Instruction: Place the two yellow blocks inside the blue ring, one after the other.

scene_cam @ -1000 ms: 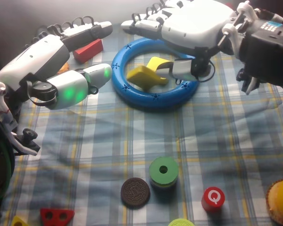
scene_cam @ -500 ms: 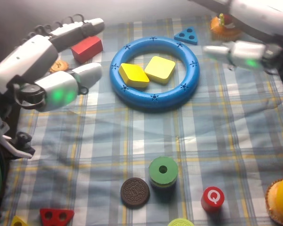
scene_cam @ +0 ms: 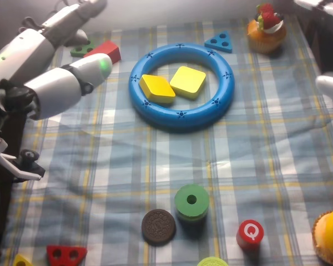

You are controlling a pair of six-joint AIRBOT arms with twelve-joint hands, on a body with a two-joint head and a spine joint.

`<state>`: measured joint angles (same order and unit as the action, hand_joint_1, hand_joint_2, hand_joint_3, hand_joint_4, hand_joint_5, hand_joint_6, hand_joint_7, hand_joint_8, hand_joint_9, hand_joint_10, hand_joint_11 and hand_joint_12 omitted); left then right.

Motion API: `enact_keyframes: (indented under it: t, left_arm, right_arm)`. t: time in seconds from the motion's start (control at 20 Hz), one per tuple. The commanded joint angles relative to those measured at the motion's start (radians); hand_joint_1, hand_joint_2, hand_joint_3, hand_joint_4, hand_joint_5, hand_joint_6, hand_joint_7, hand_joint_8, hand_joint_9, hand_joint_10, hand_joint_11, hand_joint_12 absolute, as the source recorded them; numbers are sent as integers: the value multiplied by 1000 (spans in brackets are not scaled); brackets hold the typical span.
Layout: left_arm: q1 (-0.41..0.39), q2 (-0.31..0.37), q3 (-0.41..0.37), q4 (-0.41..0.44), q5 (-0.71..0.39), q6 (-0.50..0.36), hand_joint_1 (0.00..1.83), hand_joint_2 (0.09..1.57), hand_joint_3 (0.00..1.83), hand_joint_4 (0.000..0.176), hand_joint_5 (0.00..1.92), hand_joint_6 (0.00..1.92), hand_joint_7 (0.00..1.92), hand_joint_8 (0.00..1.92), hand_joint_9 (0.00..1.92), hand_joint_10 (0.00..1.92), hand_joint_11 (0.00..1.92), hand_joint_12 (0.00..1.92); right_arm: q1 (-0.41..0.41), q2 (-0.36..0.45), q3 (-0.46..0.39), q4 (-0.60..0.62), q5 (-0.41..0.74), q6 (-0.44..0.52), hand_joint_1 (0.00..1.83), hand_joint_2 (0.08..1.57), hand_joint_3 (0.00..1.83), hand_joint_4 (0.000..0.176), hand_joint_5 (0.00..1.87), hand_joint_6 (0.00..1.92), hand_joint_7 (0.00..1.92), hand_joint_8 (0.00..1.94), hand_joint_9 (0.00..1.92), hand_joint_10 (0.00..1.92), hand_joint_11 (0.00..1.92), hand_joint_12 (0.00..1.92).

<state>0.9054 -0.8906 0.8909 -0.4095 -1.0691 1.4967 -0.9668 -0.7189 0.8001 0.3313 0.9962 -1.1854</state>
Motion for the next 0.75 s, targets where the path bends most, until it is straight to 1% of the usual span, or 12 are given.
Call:
enact_keyframes:
  t: [0.0,0.1,0.15,0.25,0.3,0.35,0.4,0.45,0.55,0.6,0.65,0.7]
  left_arm:
    - [-2,15,6,23,-146,-25,497,1413,0,39,68,9,36,6,8,4,0,135]
    - [25,28,14,24,-192,-111,464,1414,2,65,11,1,0,0,0,0,0,4]
    - [40,30,23,22,-217,-156,282,1425,8,88,0,0,0,0,0,0,3,4]
    - [63,30,46,8,-262,-249,240,1426,6,95,0,0,0,0,0,0,0,0]
    - [73,30,57,4,-286,-293,228,1413,0,95,0,0,0,0,0,0,0,0]
    - [85,30,65,4,-322,-344,278,1406,0,98,0,0,0,0,0,0,0,0]
    - [97,31,67,3,-362,-376,267,1403,0,103,0,0,0,0,0,0,0,0]
    - [110,36,65,3,-412,-398,324,1416,1,79,0,0,0,0,0,0,30,20]
    - [125,52,49,10,-501,-406,257,1424,4,72,0,0,0,0,0,0,7,21]
    - [128,58,42,17,-534,-406,229,1423,3,118,0,0,0,0,0,0,1,3]
    - [138,68,32,28,-590,-406,269,1414,0,137,0,0,0,0,0,0,0,0]
    - [141,72,27,37,-636,-406,269,1414,0,137,0,0,0,0,0,0,0,0]
  right_arm:
    - [-7,11,0,11,197,23,388,1301,0,113,0,0,0,0,0,0,6,3]
    - [-109,28,-7,55,332,112,376,1305,0,80,0,0,0,0,0,0,0,0]
    - [-148,36,-13,78,390,136,368,1293,0,80,0,0,0,0,0,0,0,0]
    - [-226,59,-37,131,520,152,383,1282,0,80,0,0,0,0,0,0,0,0]
    - [-252,67,-48,155,571,152,418,1282,0,53,0,0,0,0,0,0,0,0]
    - [-275,75,-55,176,614,154,430,1279,0,45,0,0,0,0,0,0,0,0]
    - [-294,81,-56,187,652,165,423,1293,0,50,0,0,0,0,0,0,0,0]
    - [-312,87,-56,191,695,180,419,1287,0,62,0,0,0,0,0,0,0,0]
    - [-318,96,-61,191,766,182,399,1287,0,50,0,0,0,0,0,0,0,0]
    - [-317,104,-62,192,766,182,416,1284,0,50,0,0,0,0,0,0,0,0]
    - [-303,111,-59,191,766,182,453,1319,9,52,0,0,0,0,0,0,24,14]
    - [-283,115,-59,174,766,182,453,1319,9,52,0,0,0,0,0,0,24,14]
